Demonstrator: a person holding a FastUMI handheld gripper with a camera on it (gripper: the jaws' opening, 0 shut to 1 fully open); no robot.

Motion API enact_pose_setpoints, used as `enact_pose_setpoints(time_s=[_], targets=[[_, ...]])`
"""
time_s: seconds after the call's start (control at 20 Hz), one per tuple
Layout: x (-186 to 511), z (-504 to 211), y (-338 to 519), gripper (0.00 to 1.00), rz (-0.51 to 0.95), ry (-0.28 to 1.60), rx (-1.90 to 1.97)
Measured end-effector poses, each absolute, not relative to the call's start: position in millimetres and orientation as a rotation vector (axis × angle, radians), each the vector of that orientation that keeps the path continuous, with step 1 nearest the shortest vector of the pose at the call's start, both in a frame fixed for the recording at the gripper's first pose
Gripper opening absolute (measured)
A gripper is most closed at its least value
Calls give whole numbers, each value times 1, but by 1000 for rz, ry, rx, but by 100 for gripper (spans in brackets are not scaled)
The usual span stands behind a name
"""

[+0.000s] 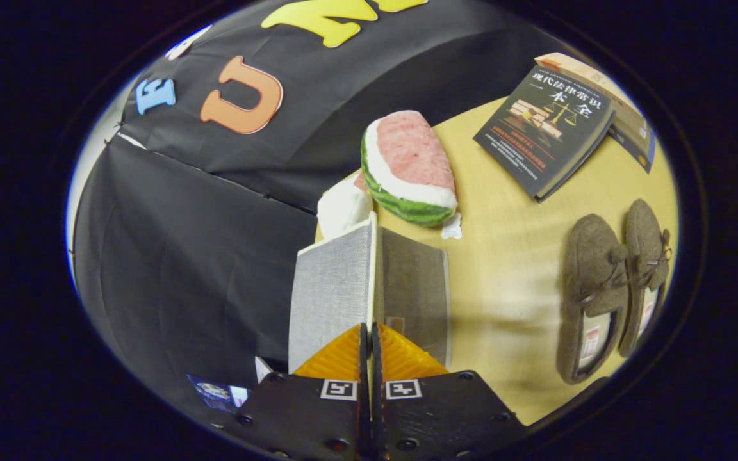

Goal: Open the storage box then place both shoes into the box .Put the left shoe in first, then the right shoe, with the right side of both shoes facing outward in a uniform manner.

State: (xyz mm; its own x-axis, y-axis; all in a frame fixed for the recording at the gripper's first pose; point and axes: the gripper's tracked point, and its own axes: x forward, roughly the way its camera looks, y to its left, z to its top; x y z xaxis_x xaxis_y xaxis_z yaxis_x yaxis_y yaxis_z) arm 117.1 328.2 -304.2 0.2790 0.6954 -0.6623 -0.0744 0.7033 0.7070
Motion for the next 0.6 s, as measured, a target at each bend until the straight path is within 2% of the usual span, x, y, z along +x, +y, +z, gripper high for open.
enact_pose_setpoints(time_s=[0.2,0.45,0.6], targets=[[116,-265,344,3,590,1157,660],[108,-186,394,1,720,1145,834],[101,-169,433,2,765,1141,755]])
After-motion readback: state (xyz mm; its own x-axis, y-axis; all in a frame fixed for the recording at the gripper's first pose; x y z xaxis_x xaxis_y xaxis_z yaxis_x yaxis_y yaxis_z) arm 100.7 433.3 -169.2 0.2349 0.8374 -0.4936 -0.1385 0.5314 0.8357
